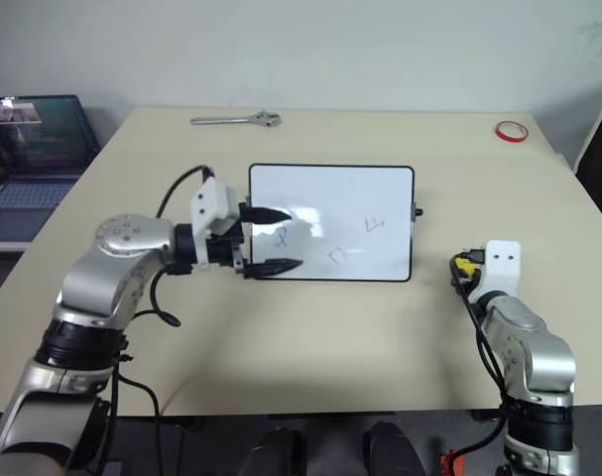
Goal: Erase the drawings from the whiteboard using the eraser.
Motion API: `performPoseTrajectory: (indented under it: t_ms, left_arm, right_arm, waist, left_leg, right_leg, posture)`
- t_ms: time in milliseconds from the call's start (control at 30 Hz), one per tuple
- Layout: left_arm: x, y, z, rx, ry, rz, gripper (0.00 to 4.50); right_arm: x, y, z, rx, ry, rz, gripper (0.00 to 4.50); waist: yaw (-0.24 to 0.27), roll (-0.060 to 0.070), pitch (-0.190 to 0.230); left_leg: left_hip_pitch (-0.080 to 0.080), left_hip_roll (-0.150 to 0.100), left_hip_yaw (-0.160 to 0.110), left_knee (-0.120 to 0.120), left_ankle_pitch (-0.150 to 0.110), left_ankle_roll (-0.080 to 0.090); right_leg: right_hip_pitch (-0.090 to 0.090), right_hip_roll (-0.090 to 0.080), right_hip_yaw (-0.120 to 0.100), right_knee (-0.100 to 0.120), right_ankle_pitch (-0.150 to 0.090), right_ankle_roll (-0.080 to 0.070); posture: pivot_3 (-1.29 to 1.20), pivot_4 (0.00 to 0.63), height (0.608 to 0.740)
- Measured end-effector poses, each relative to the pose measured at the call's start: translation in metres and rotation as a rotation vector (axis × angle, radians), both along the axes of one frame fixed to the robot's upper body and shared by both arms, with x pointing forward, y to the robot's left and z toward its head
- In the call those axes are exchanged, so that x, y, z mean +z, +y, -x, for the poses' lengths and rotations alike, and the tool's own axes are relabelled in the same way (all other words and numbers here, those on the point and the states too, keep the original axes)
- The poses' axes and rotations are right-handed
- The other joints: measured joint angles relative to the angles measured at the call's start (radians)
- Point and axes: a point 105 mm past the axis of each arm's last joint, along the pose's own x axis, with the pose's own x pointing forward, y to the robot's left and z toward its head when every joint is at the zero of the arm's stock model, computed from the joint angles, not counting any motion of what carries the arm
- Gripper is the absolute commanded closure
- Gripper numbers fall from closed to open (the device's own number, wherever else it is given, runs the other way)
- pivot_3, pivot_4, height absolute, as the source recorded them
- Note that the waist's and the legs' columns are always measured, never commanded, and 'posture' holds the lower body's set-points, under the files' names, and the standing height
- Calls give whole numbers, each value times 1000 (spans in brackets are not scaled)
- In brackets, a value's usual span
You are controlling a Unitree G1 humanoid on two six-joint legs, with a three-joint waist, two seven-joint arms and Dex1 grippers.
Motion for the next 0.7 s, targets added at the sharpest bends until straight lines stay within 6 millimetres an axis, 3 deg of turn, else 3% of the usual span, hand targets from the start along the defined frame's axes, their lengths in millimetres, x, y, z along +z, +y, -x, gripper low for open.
performPoseTrajectory:
  t_ms: [100,200,300,467,700]
  left_arm:
    - [0,4,-7,86,24,43,0]
    - [-3,0,-6,93,45,63,0]
    - [-9,-2,1,59,91,74,0]
    - [-16,7,8,41,120,25,0]
    - [-19,1,15,1,143,40,0]
  right_arm:
    - [17,26,11,148,-71,92,3409]
    - [33,62,16,286,-149,40,3409]
    - [50,80,11,337,-213,12,3409]
    - [76,103,-7,375,-316,29,3409]
    - [69,117,-49,340,-352,116,3410]
  waist:
    - [-3,0,0]
    - [-9,0,0]
    - [-7,0,0]
    - [-5,0,0]
    - [-6,0,0]
  left_leg:
    - [0,0,-1,0,0,0]
    - [1,1,-1,0,0,0]
    - [1,0,-1,1,0,0]
    - [1,0,-2,0,0,0]
    - [0,0,-1,0,0,0]
  right_leg:
    - [0,0,0,1,0,0]
    - [0,1,0,1,0,0]
    - [0,1,0,1,0,0]
    - [0,0,-1,1,0,0]
    - [0,0,-1,1,0,0]
  posture:
    - [0,150,740]
    - [0,150,740]
    - [0,150,740]
    - [0,150,740]
    - [0,150,740]
